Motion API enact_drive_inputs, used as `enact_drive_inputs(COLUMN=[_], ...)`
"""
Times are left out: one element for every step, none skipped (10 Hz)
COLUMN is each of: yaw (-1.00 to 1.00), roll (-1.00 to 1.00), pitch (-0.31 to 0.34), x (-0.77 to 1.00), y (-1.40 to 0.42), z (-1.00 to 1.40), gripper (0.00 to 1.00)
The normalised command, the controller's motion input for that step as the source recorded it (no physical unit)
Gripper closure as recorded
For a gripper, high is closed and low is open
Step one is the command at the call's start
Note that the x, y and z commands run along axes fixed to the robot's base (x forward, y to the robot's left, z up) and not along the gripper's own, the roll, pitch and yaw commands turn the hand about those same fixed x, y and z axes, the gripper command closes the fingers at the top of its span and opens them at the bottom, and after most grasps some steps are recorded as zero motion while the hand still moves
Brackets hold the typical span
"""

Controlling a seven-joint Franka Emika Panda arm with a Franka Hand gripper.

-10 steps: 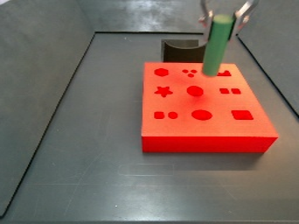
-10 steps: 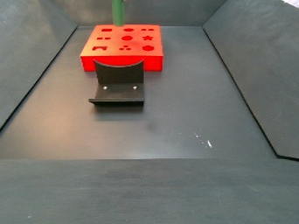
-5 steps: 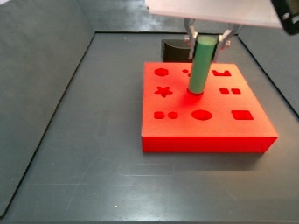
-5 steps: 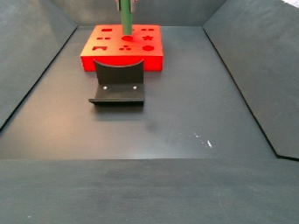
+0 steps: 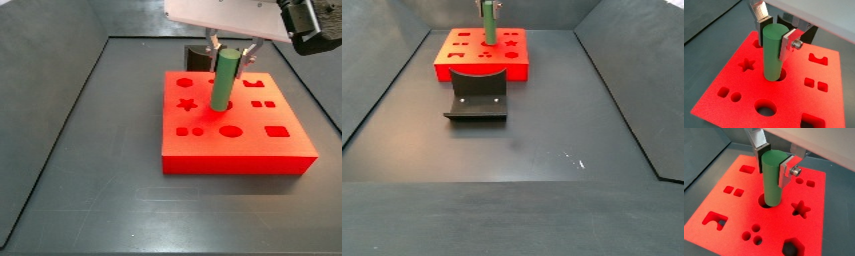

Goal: Insert the round object.

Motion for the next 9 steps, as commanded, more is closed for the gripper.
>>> enact_drive_inputs(yaw=[-0.18,-0.14,-0.11,-0.17,-0.21,-0.20,-0.21,-0.22,-0.17], roll=[0.00,0.00,0.00,0.02,0.01,0.05,0.06,0.02,0.06], pitch=[0.007,0.017,0.053,0.043,0.073,0.079,0.054,0.000,0.000], x=[0.55,0.50,0.19,-0.03,-0.05,-0.05,-0.05,-0.01,0.00], y=[0.19,0.25,0.12,-0.02,-0.15,-0.29,-0.30,0.00,0.17], z=[-0.25,-0.18,-0.20,-0.25,-0.24,-0.20,-0.24,-0.23,-0.35], gripper=[1.00,1.00,1.00,1.00,1.00,1.00,1.00,1.00,1.00])
